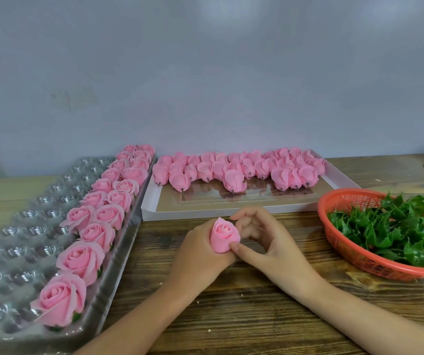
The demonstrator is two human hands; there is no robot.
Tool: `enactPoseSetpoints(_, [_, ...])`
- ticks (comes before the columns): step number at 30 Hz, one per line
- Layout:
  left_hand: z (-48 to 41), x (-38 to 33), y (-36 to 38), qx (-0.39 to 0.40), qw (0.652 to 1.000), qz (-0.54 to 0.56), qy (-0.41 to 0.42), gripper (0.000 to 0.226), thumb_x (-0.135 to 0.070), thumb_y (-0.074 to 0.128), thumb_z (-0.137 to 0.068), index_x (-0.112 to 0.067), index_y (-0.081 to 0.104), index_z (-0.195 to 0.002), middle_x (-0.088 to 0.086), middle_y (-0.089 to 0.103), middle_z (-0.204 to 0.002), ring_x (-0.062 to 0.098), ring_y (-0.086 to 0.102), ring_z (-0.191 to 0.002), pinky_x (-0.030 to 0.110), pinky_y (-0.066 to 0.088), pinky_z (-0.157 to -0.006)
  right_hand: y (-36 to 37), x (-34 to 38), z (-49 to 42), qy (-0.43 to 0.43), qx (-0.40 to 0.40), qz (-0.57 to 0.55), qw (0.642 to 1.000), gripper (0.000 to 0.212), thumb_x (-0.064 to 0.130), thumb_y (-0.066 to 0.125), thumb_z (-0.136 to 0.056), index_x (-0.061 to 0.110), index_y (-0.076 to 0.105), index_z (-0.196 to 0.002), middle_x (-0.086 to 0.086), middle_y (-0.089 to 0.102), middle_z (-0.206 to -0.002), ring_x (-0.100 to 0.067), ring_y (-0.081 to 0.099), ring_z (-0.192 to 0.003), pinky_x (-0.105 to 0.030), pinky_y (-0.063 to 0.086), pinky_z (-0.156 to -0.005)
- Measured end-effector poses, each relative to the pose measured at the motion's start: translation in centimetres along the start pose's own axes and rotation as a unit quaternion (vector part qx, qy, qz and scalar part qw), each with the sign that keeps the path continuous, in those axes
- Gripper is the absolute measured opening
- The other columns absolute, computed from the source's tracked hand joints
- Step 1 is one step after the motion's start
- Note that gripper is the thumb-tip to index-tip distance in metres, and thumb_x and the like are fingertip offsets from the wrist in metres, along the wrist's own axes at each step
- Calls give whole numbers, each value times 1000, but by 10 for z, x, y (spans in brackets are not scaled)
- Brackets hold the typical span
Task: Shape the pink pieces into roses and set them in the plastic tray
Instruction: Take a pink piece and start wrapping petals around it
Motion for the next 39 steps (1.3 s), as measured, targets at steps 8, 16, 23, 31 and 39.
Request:
enactPoseSetpoints(8, [1,-1,1,4,1000,18,7,22,-30,75,-65,-31,63,-83,-11,69,-79,6,64,-75,35,56,-70,-2,-5,-1,11,-8,-2,1000,32,6,74,-86,18,58,-111,0,68,-85,-19,66,-80,-30,54,-80])
enactPoseSetpoints(16, [-1,4,-1,-12,997,68,-19,30,-40,80,-66,-28,66,-89,-7,70,-82,6,65,-76,15,49,-60,-3,-6,-3,28,-23,-68,997,30,-5,69,-86,7,56,-110,-3,68,-81,-16,65,-76,-25,53,-72])
enactPoseSetpoints(23, [-1,-1,-1,3,998,56,-3,18,-29,79,-71,-33,63,-78,-14,68,-74,2,63,-71,11,45,-58,-2,0,0,15,-13,-57,998,33,0,73,-84,12,57,-110,-4,69,-83,-16,67,-81,-28,53,-80])
enactPoseSetpoints(31, [-1,2,0,-3,999,45,2,20,-37,78,-70,-32,64,-82,-15,68,-79,2,62,-71,17,49,-60,-3,0,0,17,-22,-30,999,33,-7,70,-85,10,57,-110,-4,69,-84,-18,67,-82,-27,53,-83])
enactPoseSetpoints(39, [0,4,2,-3,999,33,-1,20,-38,76,-72,-33,65,-88,-12,67,-82,6,63,-76,34,55,-68,-7,6,1,2,-62,48,997,23,1,75,-82,14,63,-97,1,63,-89,-13,62,-82,-27,52,-82])
Point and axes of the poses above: each hand's wrist, its own z-axis away from the middle knuckle, its own y-axis out of the palm, x = y × z, the point moved 5 cm from there along -z, towards the middle knuckle
